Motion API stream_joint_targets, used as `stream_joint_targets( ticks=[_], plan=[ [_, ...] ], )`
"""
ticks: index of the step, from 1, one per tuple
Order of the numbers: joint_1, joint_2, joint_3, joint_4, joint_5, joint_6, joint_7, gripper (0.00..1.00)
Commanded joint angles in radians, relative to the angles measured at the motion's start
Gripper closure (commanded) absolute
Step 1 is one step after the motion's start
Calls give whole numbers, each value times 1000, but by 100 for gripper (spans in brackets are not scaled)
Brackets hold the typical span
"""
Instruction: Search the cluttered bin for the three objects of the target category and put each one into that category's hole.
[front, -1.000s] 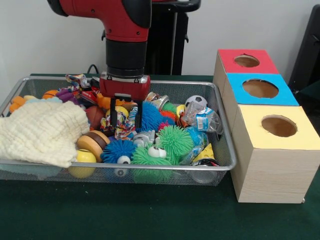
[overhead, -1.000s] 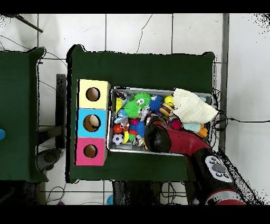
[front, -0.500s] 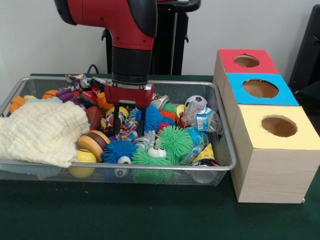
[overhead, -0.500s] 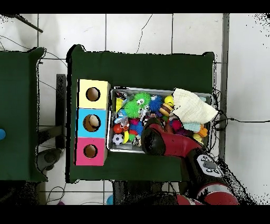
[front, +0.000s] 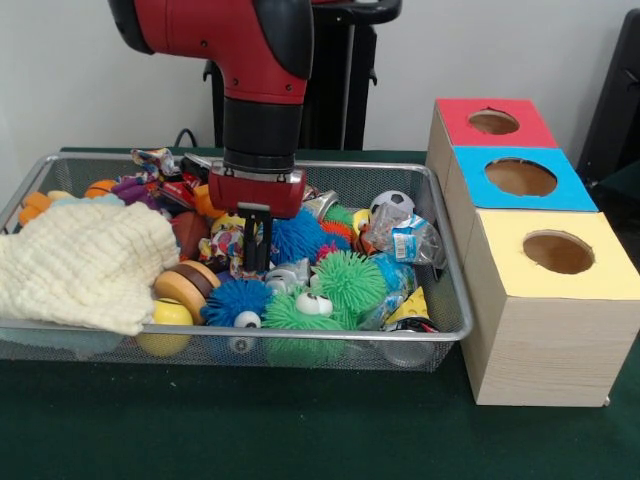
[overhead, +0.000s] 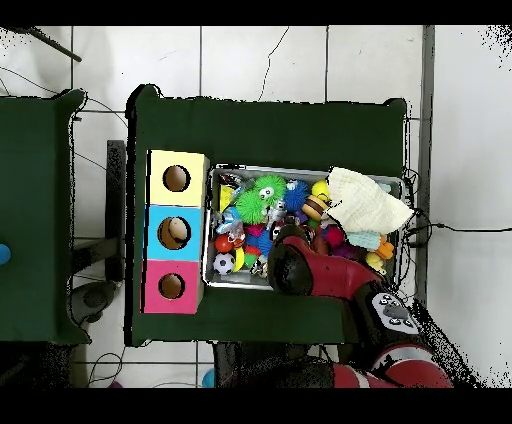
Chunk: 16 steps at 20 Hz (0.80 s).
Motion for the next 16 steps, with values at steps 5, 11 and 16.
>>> stream_joint_targets(
  ticks=[5, 11, 16],
  plan=[
    [-6, -117, 95, 9, 11, 226, 57, 100],
    [-37, -352, 169, 70, 97, 513, 12, 100],
    [-72, -432, 217, 75, 141, 646, -20, 100]
  ],
)
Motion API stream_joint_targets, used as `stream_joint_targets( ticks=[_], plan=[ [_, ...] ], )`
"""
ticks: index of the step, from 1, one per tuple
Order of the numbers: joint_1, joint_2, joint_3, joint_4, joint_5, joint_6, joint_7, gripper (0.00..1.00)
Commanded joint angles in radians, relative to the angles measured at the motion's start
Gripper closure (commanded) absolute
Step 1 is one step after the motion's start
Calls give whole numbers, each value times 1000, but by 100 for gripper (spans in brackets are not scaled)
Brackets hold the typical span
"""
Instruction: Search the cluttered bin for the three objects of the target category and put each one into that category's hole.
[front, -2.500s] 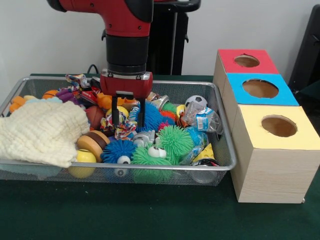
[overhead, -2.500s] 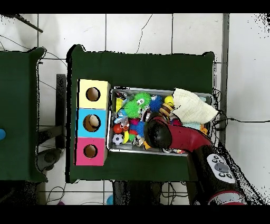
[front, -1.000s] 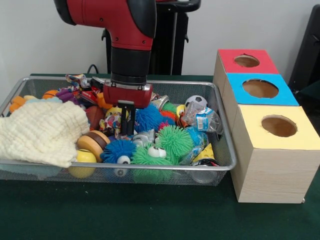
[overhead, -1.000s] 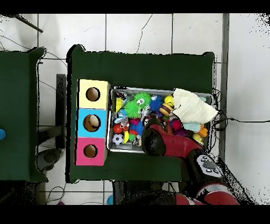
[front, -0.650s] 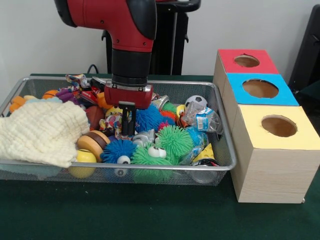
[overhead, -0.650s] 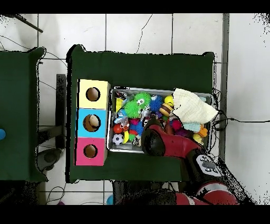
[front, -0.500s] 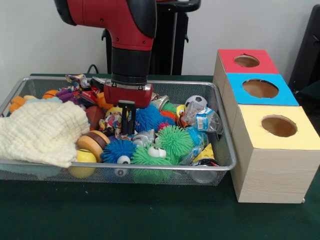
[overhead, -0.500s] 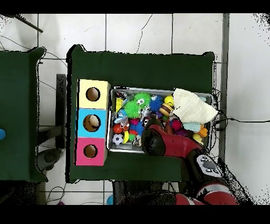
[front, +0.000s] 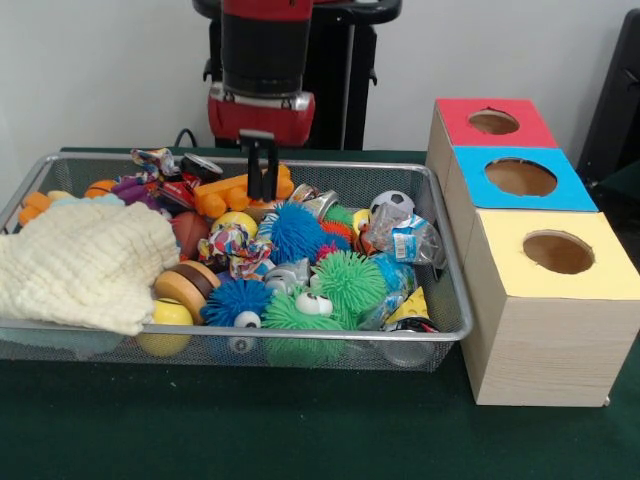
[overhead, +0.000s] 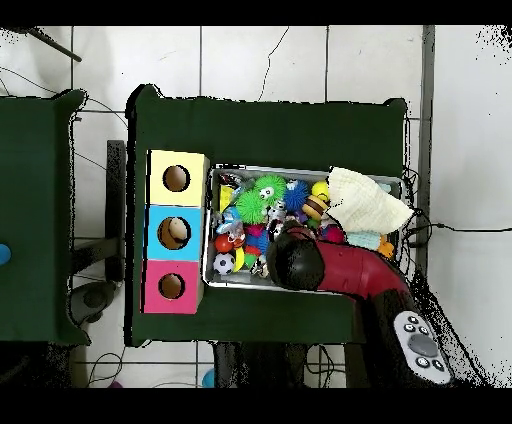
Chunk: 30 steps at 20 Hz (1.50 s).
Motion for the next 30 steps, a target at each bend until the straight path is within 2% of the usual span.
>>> stream_joint_targets(
  ticks=[1, 5, 8, 9, 14, 22, 30],
  plan=[
    [-58, -177, 151, 37, 83, 231, -27, 100],
    [-91, -175, 175, 53, 88, 243, -36, 100],
    [-97, -113, 158, 75, 35, 85, 23, 100],
    [-89, -108, 149, 71, 15, 76, 30, 0],
    [-70, -103, 126, 76, 0, 40, 52, 0],
    [-76, -124, 120, 117, -4, 115, 10, 0],
    [-56, -93, 87, 202, -47, -28, 69, 0]
  ],
)
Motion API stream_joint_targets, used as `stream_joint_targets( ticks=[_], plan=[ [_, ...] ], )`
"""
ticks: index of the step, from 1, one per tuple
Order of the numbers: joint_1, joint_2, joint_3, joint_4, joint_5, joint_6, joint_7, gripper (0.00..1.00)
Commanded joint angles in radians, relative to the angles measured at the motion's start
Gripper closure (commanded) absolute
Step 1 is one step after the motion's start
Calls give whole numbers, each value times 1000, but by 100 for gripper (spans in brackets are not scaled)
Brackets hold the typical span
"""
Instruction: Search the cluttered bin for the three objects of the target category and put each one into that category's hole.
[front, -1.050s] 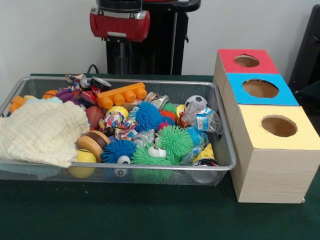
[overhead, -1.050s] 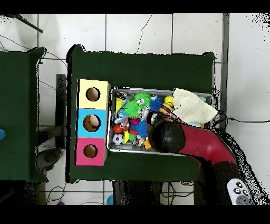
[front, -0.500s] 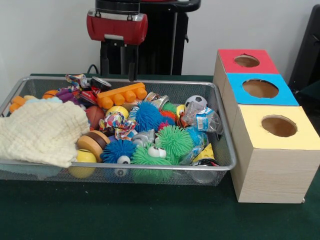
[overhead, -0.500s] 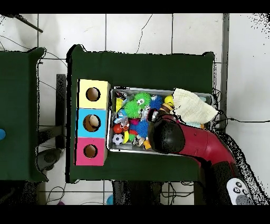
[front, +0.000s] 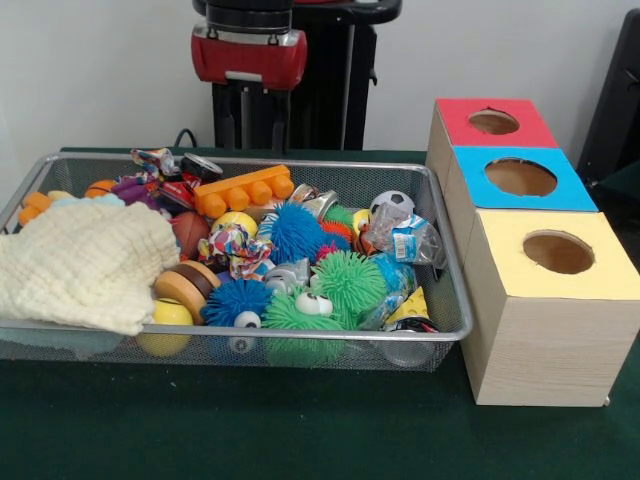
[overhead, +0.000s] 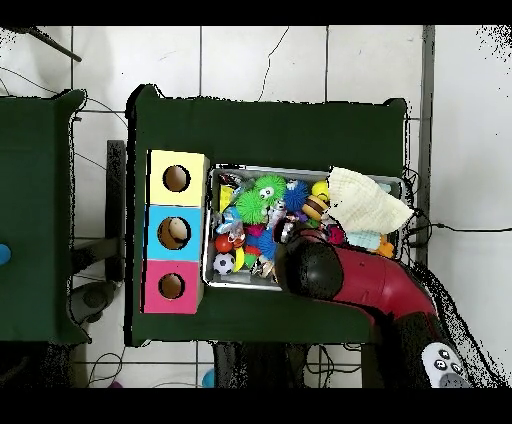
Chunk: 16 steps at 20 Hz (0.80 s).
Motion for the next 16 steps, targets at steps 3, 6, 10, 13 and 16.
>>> stream_joint_targets(
  ticks=[3, 6, 10, 13, 16],
  plan=[
    [21, 55, 11, 161, -102, -140, 89, 0],
    [31, 84, -7, 174, -126, -205, 109, 0],
    [43, 118, -29, 179, -150, -270, 123, 0],
    [46, 138, -39, 174, -155, -294, 125, 0],
    [48, 160, -47, 166, -159, -314, 122, 0]
  ],
)
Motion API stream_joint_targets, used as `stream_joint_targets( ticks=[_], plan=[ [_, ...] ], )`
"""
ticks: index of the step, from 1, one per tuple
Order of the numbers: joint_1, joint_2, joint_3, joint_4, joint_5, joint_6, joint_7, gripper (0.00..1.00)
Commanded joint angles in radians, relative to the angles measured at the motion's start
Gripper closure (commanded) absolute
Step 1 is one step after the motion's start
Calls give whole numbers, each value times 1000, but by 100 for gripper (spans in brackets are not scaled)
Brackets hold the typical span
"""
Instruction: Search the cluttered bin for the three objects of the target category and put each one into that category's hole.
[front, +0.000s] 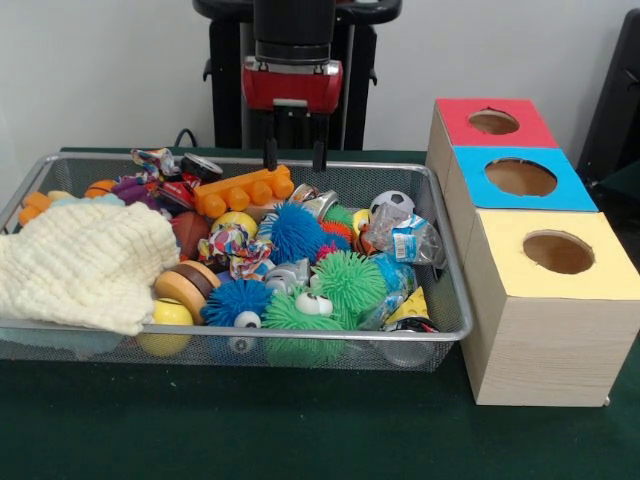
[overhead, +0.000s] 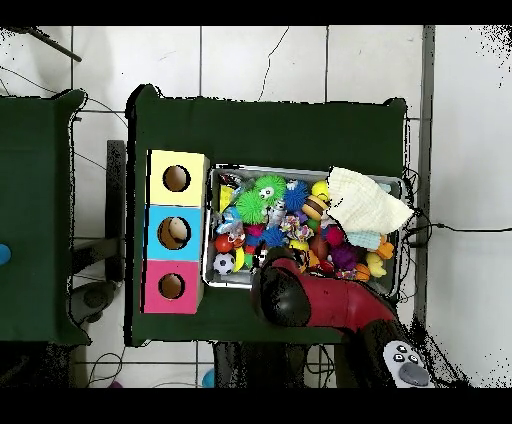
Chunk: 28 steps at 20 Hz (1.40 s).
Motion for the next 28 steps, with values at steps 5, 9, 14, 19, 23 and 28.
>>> stream_joint_targets(
  ticks=[5, 9, 14, 19, 23, 28],
  plan=[
    [-3, 85, -17, 34, -51, -56, 110, 0],
    [-9, 83, -7, 32, -45, -44, 102, 0],
    [1, 92, -10, 12, -46, -29, 88, 0],
    [-4, 89, -1, 3, -42, -12, 80, 0],
    [-56, -52, 70, 46, 2, 140, 24, 0],
    [-93, -299, 131, 142, 100, 301, -10, 0]
  ],
)
